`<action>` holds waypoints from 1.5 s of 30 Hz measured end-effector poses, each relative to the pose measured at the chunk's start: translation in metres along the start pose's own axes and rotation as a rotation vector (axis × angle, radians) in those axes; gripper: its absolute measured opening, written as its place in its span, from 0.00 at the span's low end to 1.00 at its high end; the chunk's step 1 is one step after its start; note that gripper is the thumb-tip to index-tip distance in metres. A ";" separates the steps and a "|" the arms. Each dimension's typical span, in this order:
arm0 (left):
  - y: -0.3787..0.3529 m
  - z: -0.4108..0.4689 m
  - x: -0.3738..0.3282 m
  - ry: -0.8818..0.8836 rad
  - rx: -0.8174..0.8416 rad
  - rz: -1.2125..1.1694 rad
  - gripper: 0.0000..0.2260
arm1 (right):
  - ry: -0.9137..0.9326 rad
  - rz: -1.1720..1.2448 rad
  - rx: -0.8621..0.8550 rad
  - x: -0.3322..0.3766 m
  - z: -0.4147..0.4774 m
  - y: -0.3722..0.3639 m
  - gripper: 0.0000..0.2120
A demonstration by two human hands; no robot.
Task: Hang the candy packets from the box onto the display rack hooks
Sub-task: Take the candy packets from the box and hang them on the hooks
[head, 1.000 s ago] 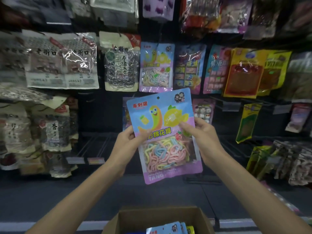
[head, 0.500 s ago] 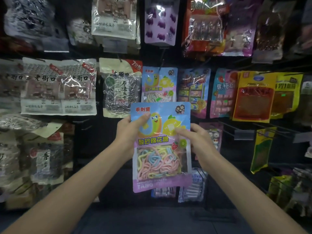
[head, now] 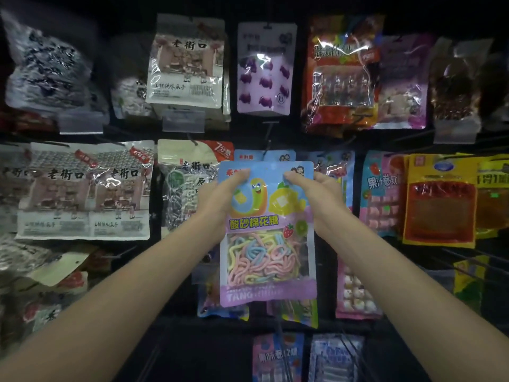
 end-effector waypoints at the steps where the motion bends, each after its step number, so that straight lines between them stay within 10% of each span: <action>1: -0.002 0.007 -0.006 -0.017 -0.014 0.002 0.15 | 0.000 0.013 0.002 0.004 0.006 -0.004 0.10; 28: -0.032 0.073 -0.030 -0.033 -0.119 -0.068 0.49 | 0.089 0.012 -0.079 0.030 0.067 -0.012 0.13; 45: -0.030 0.065 -0.026 -0.006 -0.143 -0.003 0.41 | 0.012 -0.006 -0.103 0.016 0.067 -0.011 0.15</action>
Point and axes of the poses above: each hand's wrist, its own z-axis towards the middle knuckle, its own y-axis out of the back of the hand, x = y × z, the point moved 8 cm from there along z, towards the middle knuckle, and after that the axes turned 1 degree about -z, right-handed, at the moved point
